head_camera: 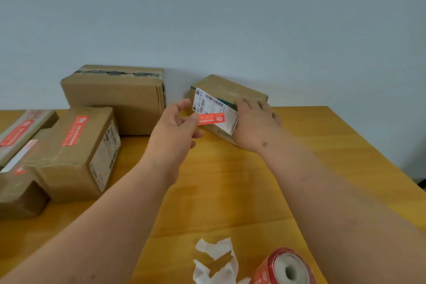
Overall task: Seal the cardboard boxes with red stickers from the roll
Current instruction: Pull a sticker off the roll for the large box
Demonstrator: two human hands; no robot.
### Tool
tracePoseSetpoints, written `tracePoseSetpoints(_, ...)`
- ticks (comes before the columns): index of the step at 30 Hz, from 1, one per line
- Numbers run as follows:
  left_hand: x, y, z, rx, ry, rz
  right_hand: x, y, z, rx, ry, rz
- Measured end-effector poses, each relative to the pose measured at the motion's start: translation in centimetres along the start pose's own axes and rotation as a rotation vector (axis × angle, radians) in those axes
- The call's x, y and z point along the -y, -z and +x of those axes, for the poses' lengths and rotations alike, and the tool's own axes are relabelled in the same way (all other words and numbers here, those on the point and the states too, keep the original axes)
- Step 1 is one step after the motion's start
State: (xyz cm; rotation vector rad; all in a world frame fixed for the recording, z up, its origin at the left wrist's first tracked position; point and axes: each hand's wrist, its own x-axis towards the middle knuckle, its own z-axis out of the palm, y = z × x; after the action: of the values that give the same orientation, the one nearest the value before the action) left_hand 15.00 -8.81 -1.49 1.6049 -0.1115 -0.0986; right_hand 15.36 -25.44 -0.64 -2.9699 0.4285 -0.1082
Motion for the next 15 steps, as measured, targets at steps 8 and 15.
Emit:
tracePoseSetpoints(8, -0.2, 1.3, -1.7, -0.055, -0.166, 0.053, -2.7, 0.5, -1.8, -0.208, 0.13, 0.201)
tracePoseSetpoints(15, -1.7, 0.7, -1.5, -0.08, -0.4, 0.083, -3.5, -0.2, -2.2, -0.257, 0.131, 0.477)
